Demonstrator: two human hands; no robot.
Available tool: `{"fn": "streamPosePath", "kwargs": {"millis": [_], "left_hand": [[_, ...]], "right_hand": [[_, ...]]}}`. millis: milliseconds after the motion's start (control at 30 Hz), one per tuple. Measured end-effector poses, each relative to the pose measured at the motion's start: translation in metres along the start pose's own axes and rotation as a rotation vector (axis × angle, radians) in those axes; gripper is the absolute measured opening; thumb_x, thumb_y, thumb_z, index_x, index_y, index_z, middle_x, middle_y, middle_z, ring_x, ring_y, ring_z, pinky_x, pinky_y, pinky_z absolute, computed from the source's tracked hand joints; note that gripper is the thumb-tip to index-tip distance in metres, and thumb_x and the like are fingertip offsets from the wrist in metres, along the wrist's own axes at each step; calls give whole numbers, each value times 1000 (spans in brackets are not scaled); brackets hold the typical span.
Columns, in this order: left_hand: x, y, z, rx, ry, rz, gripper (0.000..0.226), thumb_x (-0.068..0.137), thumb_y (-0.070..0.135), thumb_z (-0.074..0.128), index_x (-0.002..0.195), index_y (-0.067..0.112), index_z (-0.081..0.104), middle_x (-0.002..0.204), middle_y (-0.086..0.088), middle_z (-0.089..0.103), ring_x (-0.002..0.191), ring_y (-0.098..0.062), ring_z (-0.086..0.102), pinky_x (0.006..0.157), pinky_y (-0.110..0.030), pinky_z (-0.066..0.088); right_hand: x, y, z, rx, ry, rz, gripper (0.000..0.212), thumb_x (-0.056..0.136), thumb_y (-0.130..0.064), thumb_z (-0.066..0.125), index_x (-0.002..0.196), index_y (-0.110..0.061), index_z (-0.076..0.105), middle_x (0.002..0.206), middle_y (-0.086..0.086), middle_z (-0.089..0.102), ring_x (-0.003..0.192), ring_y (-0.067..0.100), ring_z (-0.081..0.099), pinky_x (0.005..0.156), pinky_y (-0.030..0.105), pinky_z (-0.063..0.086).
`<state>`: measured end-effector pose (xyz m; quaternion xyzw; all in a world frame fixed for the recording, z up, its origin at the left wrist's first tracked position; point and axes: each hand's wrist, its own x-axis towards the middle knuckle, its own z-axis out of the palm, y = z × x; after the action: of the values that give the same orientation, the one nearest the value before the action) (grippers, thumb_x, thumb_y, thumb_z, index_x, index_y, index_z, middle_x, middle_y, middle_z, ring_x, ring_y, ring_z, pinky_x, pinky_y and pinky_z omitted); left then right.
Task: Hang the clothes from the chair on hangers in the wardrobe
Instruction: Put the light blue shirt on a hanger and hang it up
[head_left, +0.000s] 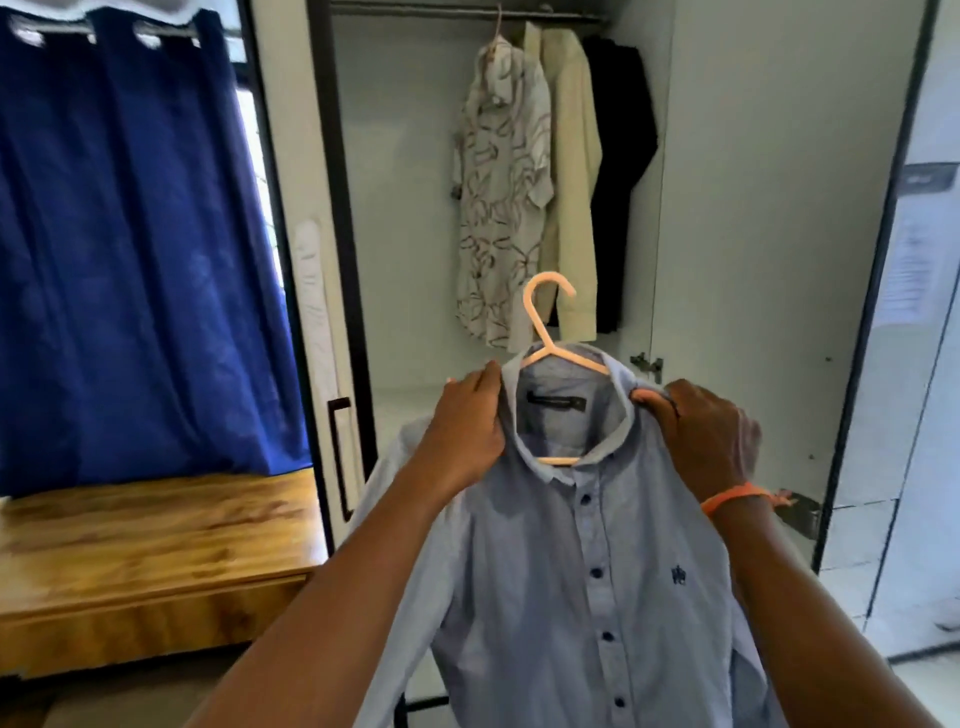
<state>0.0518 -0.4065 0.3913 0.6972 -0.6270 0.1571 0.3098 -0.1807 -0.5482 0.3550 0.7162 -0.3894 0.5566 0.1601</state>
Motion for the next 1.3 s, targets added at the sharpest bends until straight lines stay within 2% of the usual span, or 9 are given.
{"fn": "streamPosePath", "kwargs": {"millis": [267,400,533,667,767,900,1034,1100,1300], "left_hand": [[141,-37,93,157,265,-165,54,88,24,59,139,12,46,131,-16,48,115,-40,49,86,-47,44],[215,-58,130,-45,256,-283,64,93,33,59,149,15,36,140,-18,44,124,-40,46,94,-49,44],[292,-89,156,-278,349,-231,59,90,16,59,145,3,41,139,-24,47,126,-42,45,106,-48,39],[369,-131,157,-244,532,-276,59,81,22,62,130,-9,53,128,-30,53,122,-43,48,103,-44,37],[423,-159,141,-175,567,-411,50,81,24,65,118,-10,58,121,-33,54,118,-46,46,99,-41,35],[474,-171,99,-254,686,-656,43,90,27,66,120,-1,56,124,-22,50,117,-44,47,92,-42,44],[533,-183,71,-471,621,-582,18,90,18,59,89,2,68,78,-8,63,85,-30,65,70,-36,55],[565,-192,63,-536,591,-520,18,86,22,62,92,6,68,85,-13,68,83,-30,68,77,-45,60],[653,-212,44,-666,568,-349,32,97,34,53,107,8,68,106,-21,68,90,-34,64,75,-36,52]], "right_hand": [[106,33,104,-31,-61,29,59,95,-66,40,76,-16,64,75,11,69,67,38,64,55,35,43],[162,41,157,16,-61,-42,66,92,-69,38,79,-11,67,72,14,68,65,37,64,53,31,40],[224,53,211,160,-105,-18,59,91,-65,50,74,-11,66,71,11,67,67,33,63,55,36,47],[294,40,264,374,-191,-124,30,90,-36,60,70,-13,60,74,11,66,74,34,62,60,40,46],[353,13,291,426,-201,-237,11,89,-17,59,89,-7,63,91,16,68,89,37,62,68,39,45],[435,-28,319,465,-143,-292,24,90,-11,53,113,-7,51,109,20,64,100,41,59,75,40,48],[501,-60,350,414,-74,-376,26,94,-17,51,117,-4,50,116,25,62,106,45,58,72,37,38],[534,-75,368,399,-39,-371,24,96,-19,52,115,-4,53,119,25,61,110,44,58,79,40,44],[631,-104,425,361,55,-318,35,93,-25,55,122,-6,59,122,22,63,113,40,61,91,39,50]]}}
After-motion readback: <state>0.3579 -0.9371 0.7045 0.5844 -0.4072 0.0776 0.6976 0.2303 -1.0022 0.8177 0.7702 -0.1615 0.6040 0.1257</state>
